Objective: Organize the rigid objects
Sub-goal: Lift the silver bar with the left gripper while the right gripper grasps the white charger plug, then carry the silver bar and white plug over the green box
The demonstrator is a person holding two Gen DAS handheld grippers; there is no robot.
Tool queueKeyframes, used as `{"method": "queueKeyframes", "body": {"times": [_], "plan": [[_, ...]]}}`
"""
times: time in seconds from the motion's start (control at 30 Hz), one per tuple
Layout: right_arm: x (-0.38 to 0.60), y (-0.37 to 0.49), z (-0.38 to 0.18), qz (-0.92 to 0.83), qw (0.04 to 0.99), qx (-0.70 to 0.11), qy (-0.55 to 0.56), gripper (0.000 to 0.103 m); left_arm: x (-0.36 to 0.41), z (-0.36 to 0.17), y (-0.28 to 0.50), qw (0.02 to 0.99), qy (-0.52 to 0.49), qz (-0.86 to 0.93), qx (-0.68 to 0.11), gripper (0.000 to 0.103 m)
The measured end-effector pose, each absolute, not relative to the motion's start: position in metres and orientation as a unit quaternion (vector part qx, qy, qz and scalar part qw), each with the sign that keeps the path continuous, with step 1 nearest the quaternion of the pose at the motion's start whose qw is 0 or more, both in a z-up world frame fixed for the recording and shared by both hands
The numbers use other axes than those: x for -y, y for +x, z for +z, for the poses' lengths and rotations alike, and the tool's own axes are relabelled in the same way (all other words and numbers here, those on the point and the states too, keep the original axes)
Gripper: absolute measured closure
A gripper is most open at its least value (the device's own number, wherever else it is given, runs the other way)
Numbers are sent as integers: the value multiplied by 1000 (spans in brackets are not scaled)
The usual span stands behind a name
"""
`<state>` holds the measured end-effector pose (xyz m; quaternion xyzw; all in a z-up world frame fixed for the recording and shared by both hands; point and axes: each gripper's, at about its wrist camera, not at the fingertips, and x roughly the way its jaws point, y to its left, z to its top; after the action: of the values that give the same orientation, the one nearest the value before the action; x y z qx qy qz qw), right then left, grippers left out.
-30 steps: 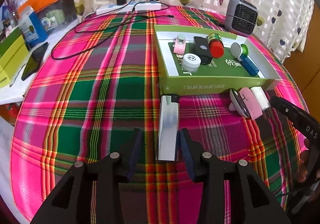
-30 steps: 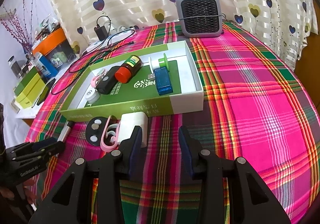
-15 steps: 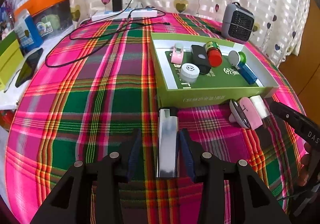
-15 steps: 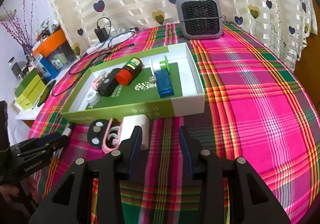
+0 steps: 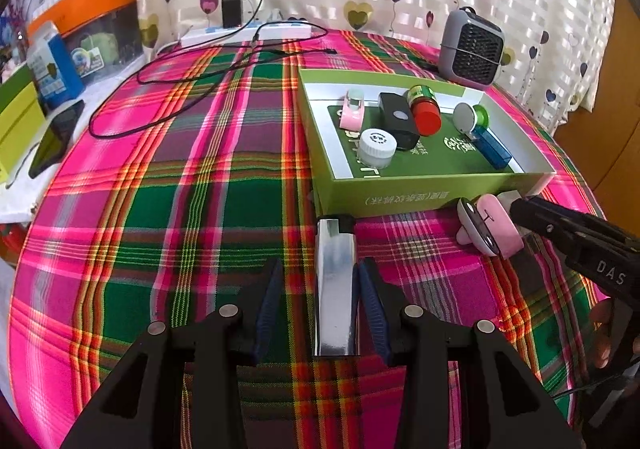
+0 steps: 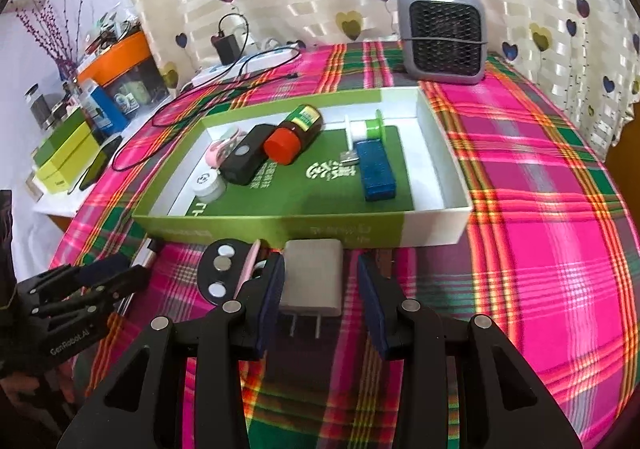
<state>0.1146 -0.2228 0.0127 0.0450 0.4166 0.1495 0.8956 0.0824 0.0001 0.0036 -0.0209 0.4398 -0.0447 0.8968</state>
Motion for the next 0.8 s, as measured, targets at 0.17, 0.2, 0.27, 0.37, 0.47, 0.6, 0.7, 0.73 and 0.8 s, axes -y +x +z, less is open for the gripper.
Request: {"method": "queueKeyframes", "body": {"times": [0.17,0.2,0.27,0.37,0.47,0.6,0.7,0.73,0.8], "plan": [[219,118,8,143,892,-427,38,64,0,4,82,897,-22,-45,-440,65],[218,118,9,142,892,-427,37,64,0,4,82,897,-23,-45,-439,65],[218,118,8,131,893,-429,29,62,1,5,83,897,-23,-46,-439,65],[223,119,7,111,895,-431,20,55,0,4,83,897,-23,-46,-439,65],[227,120,5,107,894,-434,24,54,0,4,82,897,-23,-45,-439,65],[225,121,5,102,895,-434,15,54,0,4,82,897,-23,-45,-439,65],[222,121,5,99,895,-434,1,54,0,4,82,897,-20,-44,-439,65],[220,121,4,98,896,-434,-7,54,1,4,83,897,-17,-43,-439,65],[218,121,4,95,896,-434,-14,54,3,4,83,897,-15,-42,-439,65]]}}
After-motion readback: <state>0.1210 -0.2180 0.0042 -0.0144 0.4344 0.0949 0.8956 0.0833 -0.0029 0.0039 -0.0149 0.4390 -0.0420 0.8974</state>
